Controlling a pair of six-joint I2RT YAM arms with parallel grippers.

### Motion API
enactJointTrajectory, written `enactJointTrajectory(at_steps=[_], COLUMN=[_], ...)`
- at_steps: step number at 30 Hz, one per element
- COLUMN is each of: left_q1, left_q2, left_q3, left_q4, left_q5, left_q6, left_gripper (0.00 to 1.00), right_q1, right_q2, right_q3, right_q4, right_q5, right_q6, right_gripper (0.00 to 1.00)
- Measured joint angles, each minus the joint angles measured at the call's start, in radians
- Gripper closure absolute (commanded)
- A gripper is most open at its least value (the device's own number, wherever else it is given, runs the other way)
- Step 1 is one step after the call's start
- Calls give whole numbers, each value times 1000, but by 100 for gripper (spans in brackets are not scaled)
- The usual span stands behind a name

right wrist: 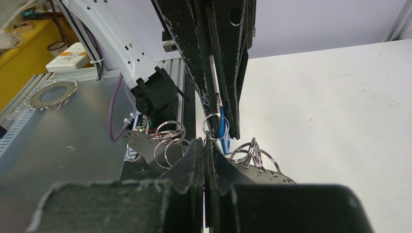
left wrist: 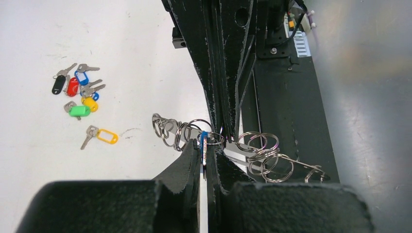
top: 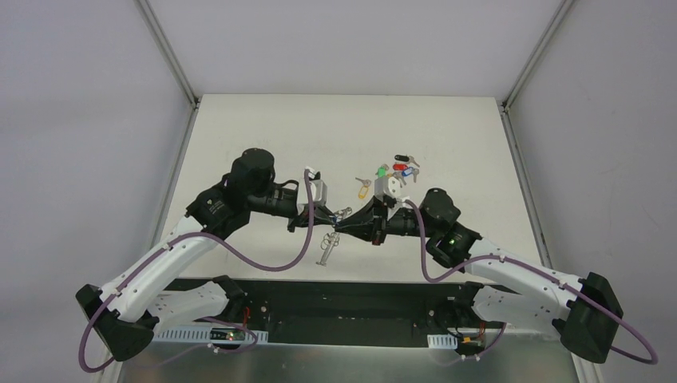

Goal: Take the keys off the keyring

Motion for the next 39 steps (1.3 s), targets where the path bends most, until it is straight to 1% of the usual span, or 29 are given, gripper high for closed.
enactJointTrajectory(at_steps=[12,23,25,27,33,39], left_q1=[25,76,78,79,92,101], left_q2=[21,90,97,94,87,102], left_q3=[0,0,-3,-21,-111,-115], left_q4=[23,115,158,234,533,667], left_q5=[107,284,309,328,378,387], left_q6=[-65,-253,-296,-348,-550,-647], left_gripper=[100,100,100,100,100,100], right_q1=[-7,-15,-15,-15,-13,-10], right_q2=[-16,-43,-45,-50,-53,-62], right_q3=[-6,-47,-48,-59,-106,-120], right_q4=[23,116,144,188,345,420], right_q5=[-44,-72,-80,-80,-49,15], right_q6=[36,45,45,45,45,32], right_gripper=[100,100,100,100,100,100])
